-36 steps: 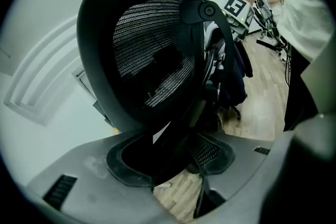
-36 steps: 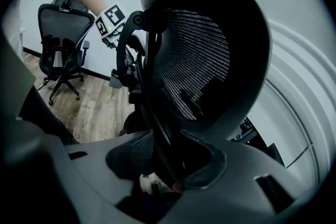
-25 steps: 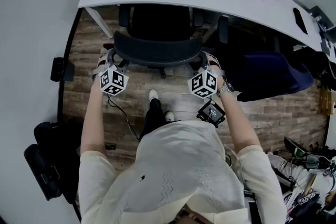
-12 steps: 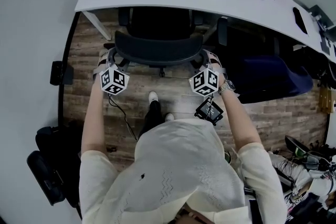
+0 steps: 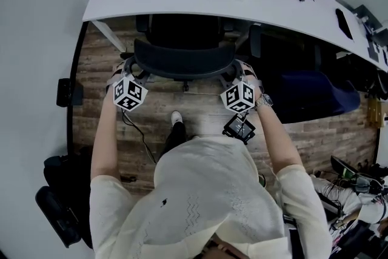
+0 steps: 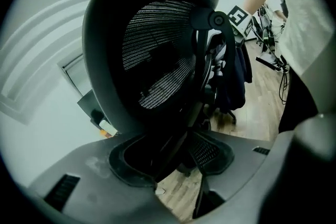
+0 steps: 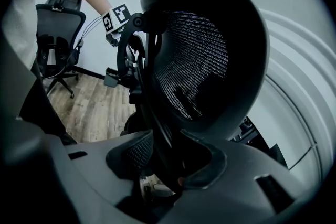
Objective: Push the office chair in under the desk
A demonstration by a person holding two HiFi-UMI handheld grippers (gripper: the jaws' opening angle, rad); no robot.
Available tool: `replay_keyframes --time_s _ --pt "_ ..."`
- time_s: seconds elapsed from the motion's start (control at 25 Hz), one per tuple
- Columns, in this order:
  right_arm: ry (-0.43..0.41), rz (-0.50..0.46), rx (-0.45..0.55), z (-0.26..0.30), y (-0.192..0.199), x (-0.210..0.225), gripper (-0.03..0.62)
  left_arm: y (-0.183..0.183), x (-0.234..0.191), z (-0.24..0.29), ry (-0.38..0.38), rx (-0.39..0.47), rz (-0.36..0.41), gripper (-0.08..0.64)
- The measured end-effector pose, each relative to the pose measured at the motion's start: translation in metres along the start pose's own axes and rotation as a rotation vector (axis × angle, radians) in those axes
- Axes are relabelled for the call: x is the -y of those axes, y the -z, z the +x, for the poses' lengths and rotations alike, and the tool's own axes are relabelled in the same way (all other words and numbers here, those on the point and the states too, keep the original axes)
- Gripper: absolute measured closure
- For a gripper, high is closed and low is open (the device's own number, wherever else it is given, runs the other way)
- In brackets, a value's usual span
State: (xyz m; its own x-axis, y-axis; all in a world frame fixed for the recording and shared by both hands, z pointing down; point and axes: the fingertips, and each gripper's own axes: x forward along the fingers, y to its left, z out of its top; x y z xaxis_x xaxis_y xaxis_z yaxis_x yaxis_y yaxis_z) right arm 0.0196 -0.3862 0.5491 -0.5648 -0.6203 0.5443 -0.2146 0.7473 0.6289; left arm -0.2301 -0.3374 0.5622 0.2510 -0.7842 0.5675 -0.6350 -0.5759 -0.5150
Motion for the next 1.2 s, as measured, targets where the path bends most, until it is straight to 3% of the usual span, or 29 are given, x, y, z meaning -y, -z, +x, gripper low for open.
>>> replay_keyframes --time_s 0.2,1.2 --pt "-0.015 0.009 -0.002 0.007 0.004 0.011 0.431 -0.004 -0.006 0.007 0.068 -0.002 0.027 0.376" --pt "0.001 0.005 -0.021 0.041 0.004 0.046 0.431 -0.01 -0.045 0.042 0.236 0.001 0.047 0.387"
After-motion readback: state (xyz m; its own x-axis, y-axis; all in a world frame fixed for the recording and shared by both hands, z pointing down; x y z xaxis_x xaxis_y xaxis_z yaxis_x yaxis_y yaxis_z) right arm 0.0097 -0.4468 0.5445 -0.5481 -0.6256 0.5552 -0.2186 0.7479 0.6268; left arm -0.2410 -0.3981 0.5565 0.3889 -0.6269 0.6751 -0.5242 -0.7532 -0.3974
